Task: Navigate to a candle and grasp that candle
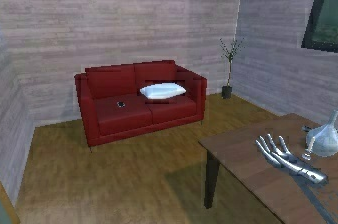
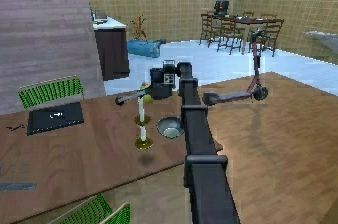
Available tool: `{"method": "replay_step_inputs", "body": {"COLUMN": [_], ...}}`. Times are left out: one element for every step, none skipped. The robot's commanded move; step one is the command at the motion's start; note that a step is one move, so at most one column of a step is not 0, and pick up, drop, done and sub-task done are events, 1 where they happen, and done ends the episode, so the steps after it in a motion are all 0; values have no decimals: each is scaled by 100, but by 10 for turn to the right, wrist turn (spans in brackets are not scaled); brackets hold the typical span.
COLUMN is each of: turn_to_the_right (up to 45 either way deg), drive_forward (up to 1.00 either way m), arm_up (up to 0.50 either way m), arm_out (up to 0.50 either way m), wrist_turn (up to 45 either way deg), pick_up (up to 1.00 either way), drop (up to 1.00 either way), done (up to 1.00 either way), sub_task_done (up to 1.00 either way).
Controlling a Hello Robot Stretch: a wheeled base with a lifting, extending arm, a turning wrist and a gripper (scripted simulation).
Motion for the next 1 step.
{"method": "replay_step_inputs", "body": {"turn_to_the_right": [0], "drive_forward": [0], "arm_up": [0], "arm_out": [0], "wrist_turn": [0], "pick_up": [0], "drop": [0], "done": [100], "sub_task_done": [0]}}
